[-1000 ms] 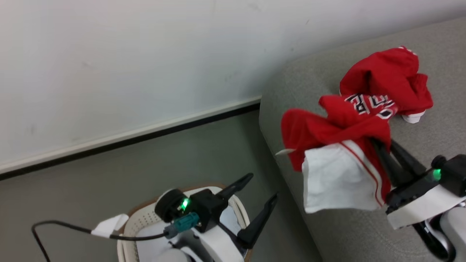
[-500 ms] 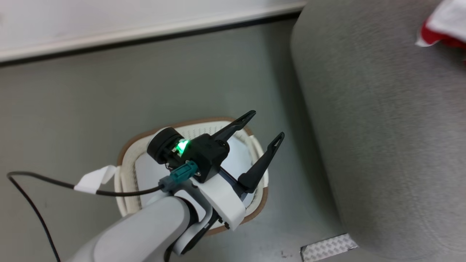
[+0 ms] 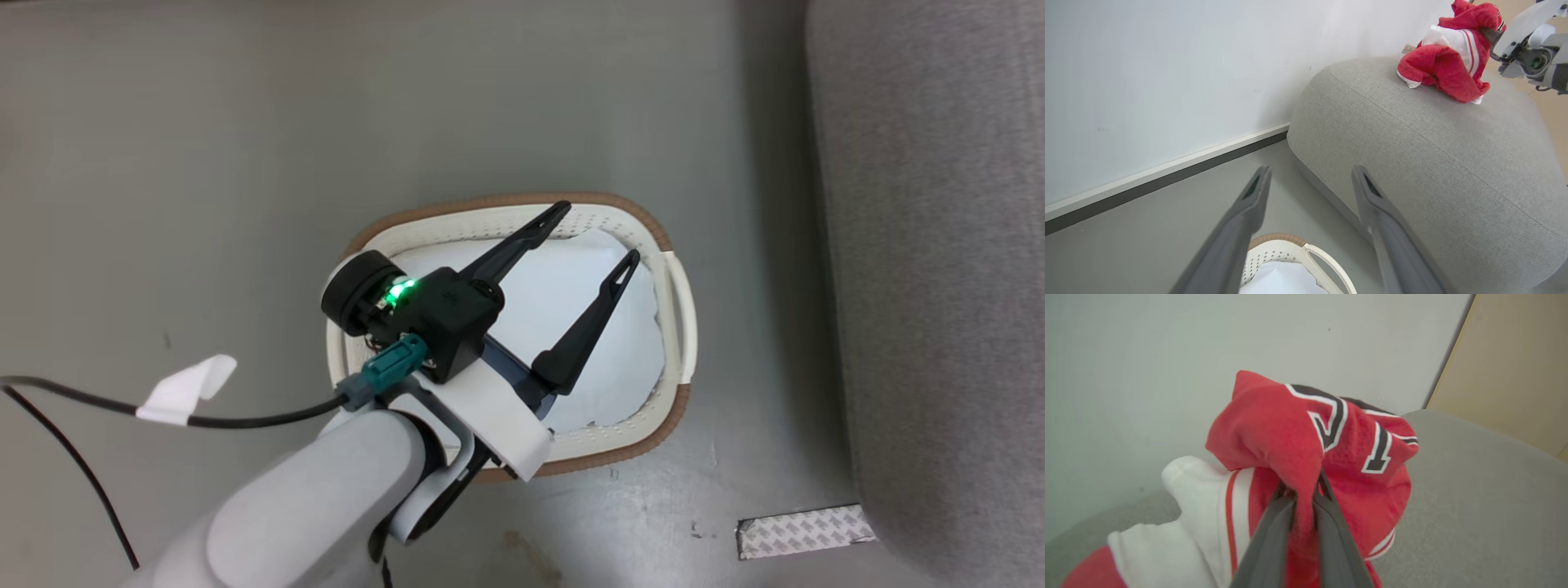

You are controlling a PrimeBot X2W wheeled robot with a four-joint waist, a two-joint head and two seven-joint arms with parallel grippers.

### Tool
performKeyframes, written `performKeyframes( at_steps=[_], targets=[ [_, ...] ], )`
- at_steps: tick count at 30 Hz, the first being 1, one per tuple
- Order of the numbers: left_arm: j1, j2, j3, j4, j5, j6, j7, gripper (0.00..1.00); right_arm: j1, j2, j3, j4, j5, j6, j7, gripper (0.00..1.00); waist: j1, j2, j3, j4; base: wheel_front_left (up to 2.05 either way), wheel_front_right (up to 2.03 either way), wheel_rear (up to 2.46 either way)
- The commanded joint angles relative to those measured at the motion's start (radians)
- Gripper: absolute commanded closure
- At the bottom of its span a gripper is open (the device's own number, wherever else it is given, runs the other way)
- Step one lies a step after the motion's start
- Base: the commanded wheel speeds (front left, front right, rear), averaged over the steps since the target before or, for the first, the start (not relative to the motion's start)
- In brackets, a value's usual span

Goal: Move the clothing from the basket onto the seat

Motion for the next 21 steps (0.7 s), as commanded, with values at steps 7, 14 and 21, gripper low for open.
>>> performKeyframes(
  at_steps=[7, 14, 21],
  targets=[
    [0.018, -0.001, 0.010, 0.026, -0.008, 0.007, -0.039, 0.00, -0.018, 0.108, -0.131, -0.021, -0.171, -0.003, -0.039, 0.00, -0.0003, 0.0001, -0.024, 0.016, 0.00, 0.00, 0.00],
    [0.096, 0.013, 0.042, 0.063, -0.056, 0.029, -0.099, 0.00, 0.071, 0.191, -0.042, -0.088, -0.170, -0.003, -0.054, 0.00, -0.0003, 0.0001, -0.128, -0.021, 0.00, 0.00, 0.00],
    [0.226, 0.037, 0.111, 0.124, -0.099, 0.092, -0.159, 0.00, 0.298, 0.276, 0.194, -0.281, -0.028, -0.003, -0.052, 0.00, -0.0003, 0.0001, -0.285, -0.028, 0.00, 0.00, 0.00]
  ],
)
